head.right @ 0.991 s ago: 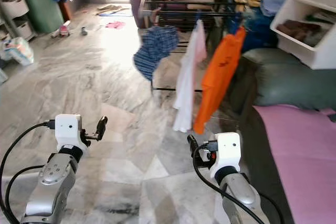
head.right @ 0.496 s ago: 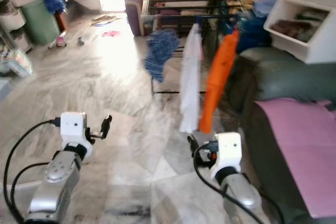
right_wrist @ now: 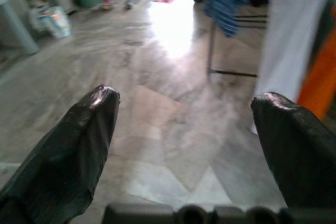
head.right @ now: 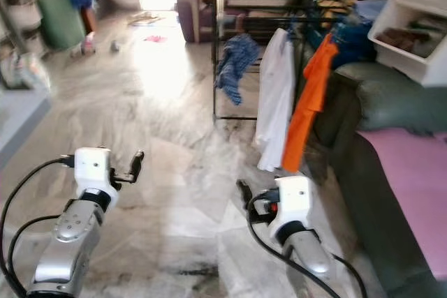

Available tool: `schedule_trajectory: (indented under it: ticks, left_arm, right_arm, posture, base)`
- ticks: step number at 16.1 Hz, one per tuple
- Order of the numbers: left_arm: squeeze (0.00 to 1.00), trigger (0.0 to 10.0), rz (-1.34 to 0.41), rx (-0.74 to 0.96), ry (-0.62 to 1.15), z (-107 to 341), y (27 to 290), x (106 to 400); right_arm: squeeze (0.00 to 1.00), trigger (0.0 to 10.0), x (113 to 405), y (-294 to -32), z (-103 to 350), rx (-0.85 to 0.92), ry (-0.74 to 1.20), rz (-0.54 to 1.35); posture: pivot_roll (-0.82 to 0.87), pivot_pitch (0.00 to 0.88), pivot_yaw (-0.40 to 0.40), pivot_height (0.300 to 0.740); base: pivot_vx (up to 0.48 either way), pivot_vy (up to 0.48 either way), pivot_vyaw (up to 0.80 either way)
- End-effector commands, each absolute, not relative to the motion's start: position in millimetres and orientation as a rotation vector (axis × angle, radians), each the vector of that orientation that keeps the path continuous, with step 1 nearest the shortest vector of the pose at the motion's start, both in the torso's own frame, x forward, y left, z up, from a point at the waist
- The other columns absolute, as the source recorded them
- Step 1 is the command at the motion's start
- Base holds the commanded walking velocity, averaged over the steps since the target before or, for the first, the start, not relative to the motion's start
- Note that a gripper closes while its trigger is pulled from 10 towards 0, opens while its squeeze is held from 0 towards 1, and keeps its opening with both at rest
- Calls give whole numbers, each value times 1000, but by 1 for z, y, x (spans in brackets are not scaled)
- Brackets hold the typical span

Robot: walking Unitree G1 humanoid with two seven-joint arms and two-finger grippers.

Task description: Hang hanger

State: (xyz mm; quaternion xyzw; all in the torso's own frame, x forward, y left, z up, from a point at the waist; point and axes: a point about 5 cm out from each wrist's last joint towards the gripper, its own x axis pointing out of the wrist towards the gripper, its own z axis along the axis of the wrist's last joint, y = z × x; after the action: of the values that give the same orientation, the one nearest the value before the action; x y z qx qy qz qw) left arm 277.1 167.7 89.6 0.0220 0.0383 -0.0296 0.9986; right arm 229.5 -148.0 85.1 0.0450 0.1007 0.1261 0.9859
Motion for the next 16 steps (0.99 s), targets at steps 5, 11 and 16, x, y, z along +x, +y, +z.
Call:
schedule_trajectory:
  ticks: [5,11,16]
  left_arm:
    - [0,10000,-58,45,59,95,166,279]
    - [0,10000,-62,40,66,93,163,280]
    - [0,10000,-21,57,112,82,188,263]
  right_arm:
    - [0,10000,232,-151,90,90,180,249]
    - [0,10000,234,-154,90,80,177,216]
    - [0,10000,242,-163,104,-38,107,122]
  posture:
    - [-65,0,13,740]
    - [-66,0,13,740]
    - [-57,0,6,740]
  base:
    - [0,0,531]
    - [0,0,0]
    - [0,0,0]
